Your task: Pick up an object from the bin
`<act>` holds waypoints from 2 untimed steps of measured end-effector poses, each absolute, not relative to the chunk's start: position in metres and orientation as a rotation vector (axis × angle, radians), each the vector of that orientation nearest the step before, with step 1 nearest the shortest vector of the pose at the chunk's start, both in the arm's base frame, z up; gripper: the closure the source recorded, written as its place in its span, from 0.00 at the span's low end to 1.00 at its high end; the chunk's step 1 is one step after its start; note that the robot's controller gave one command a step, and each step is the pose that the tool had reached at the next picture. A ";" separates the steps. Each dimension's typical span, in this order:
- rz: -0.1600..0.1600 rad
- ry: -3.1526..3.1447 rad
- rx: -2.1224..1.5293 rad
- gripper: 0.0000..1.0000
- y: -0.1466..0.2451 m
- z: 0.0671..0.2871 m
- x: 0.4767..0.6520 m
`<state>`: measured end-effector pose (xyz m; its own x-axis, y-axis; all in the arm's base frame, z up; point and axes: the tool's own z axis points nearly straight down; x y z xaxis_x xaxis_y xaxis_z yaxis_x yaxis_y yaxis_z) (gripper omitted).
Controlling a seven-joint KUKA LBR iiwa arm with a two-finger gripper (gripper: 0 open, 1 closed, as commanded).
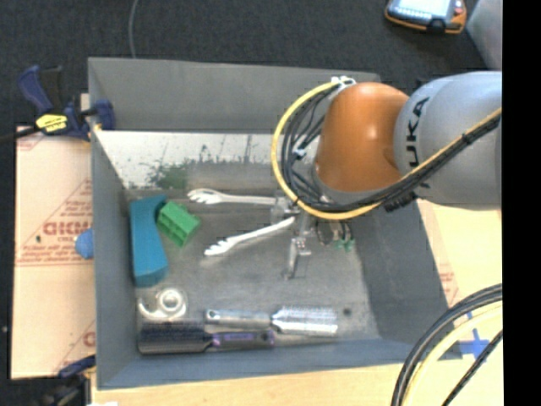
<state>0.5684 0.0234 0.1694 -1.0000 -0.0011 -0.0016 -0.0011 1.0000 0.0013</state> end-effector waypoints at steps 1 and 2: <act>0.002 3.140 -0.002 0.00 0.023 0.169 0.568; 0.000 3.141 -0.041 0.00 0.024 0.172 0.570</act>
Offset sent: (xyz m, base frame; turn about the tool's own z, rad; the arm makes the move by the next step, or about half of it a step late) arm 0.0212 0.0055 0.0574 -0.3706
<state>0.5697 0.0237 0.1723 -0.9997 -0.0258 -0.0008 -0.0258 0.9997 0.0001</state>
